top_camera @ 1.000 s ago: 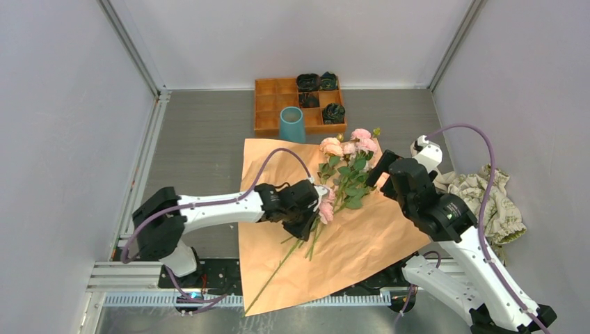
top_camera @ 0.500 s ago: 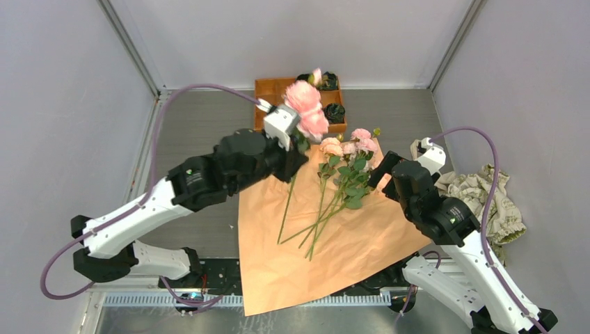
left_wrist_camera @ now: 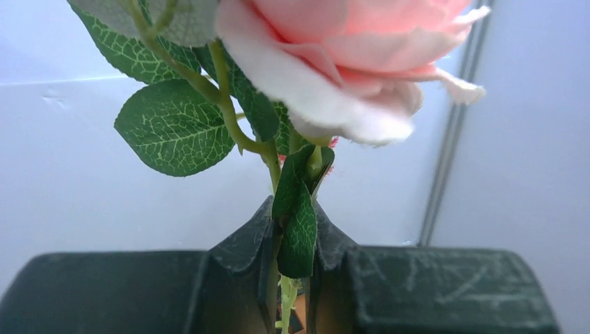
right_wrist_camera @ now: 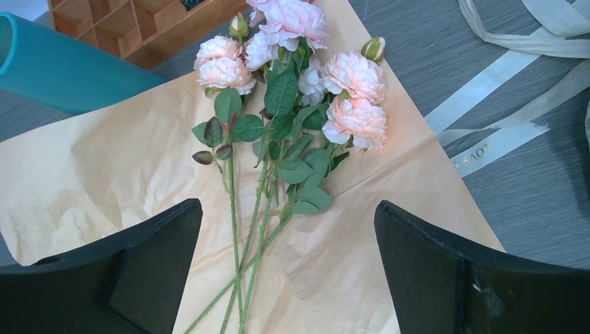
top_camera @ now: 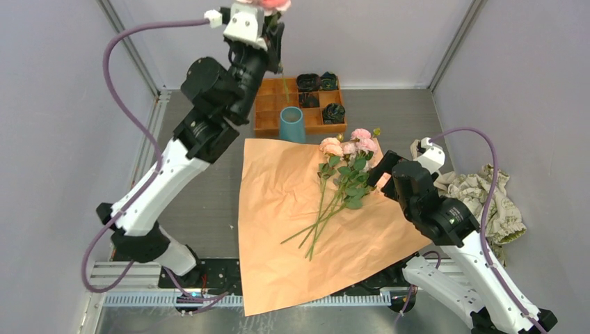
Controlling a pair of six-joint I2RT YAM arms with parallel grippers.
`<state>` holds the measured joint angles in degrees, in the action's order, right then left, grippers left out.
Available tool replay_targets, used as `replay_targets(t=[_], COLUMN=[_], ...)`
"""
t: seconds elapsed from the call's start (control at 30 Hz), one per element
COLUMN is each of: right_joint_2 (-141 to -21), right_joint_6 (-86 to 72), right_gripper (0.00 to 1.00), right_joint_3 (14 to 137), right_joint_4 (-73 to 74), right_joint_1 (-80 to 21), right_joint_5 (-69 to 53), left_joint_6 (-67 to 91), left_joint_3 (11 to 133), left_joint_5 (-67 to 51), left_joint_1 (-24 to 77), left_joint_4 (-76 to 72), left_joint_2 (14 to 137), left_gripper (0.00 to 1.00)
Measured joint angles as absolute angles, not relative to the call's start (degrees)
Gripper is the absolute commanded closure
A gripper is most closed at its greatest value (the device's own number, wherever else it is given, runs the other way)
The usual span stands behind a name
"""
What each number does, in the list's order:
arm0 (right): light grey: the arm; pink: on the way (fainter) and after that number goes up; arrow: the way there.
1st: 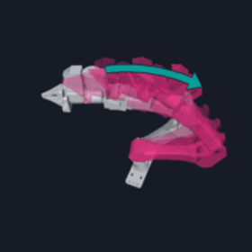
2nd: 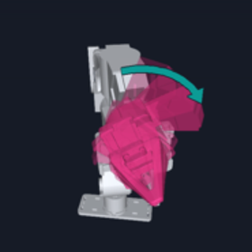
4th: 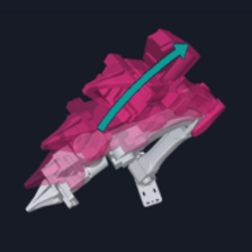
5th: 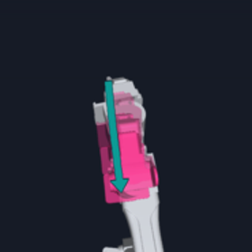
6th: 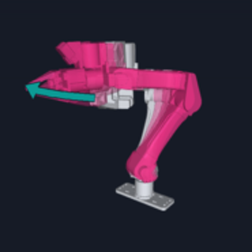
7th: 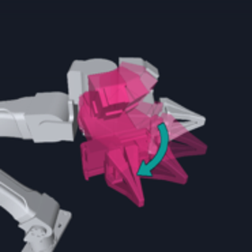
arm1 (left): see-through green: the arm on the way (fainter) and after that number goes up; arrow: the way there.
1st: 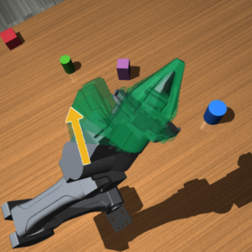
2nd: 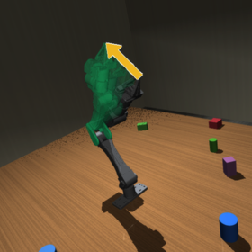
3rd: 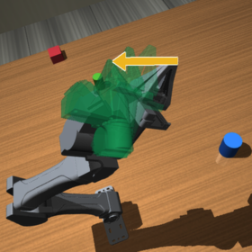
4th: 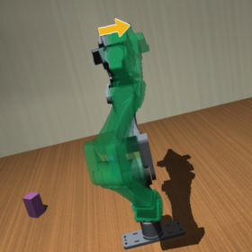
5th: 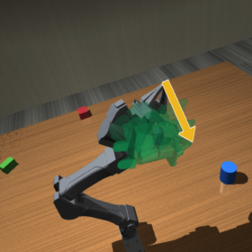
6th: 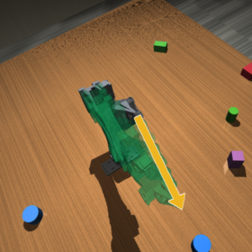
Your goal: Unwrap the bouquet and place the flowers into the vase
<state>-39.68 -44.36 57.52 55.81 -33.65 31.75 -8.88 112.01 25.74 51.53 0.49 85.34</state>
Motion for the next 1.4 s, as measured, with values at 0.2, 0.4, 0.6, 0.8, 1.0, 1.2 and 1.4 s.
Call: replay_targets(t=[0.2, 0.4, 0.6, 0.8, 1.0, 1.2, 1.4], right_joint_2=[-39.79, -40.38, -41.67, -42.41, -42.35, -42.35, -41.43], right_joint_6=[-44.36, -44.36, -44.29, -44.27, -44.29, -44.31, -44.40], right_gripper=[0.01, 0.01, 0.00, 0.01, 0.00, 0.01, 0.00], right_joint_3=[57.19, 56.62, 56.53, 56.23, 55.59, 55.59, 55.44], right_joint_4=[54.52, 54.22, 53.89, 53.47, 53.08, 52.90, 52.84], right_joint_1=[-33.65, -33.65, -33.65, -33.65, -33.65, -33.65, -33.65], right_joint_5=[31.40, 31.42, 31.46, 31.44, 31.42, 31.27, 31.20], left_joint_6=[-5.72, 1.63, 7.07, 10.22, 11.79, 10.26, 9.30], left_joint_3=[123.85, 123.85, 116.36, 110.21, 105.30, 106.52, 108.92], left_joint_5=[21.93, 19.66, 17.82, 16.21, 15.18, 15.42, 15.35], left_joint_1=[42.48, 35.79, 34.79, 34.74, 34.70, 34.70, 34.68], left_joint_4=[-1.10, 0.99, 0.27, -0.16, -0.45, -0.60, -0.58], left_joint_2=[97.25, 102.06, 100.62, 98.74, 94.04, 92.23, 91.98], left_gripper=[0.99, 0.99, 0.99, 0.99, 0.99, 0.99, 0.99])
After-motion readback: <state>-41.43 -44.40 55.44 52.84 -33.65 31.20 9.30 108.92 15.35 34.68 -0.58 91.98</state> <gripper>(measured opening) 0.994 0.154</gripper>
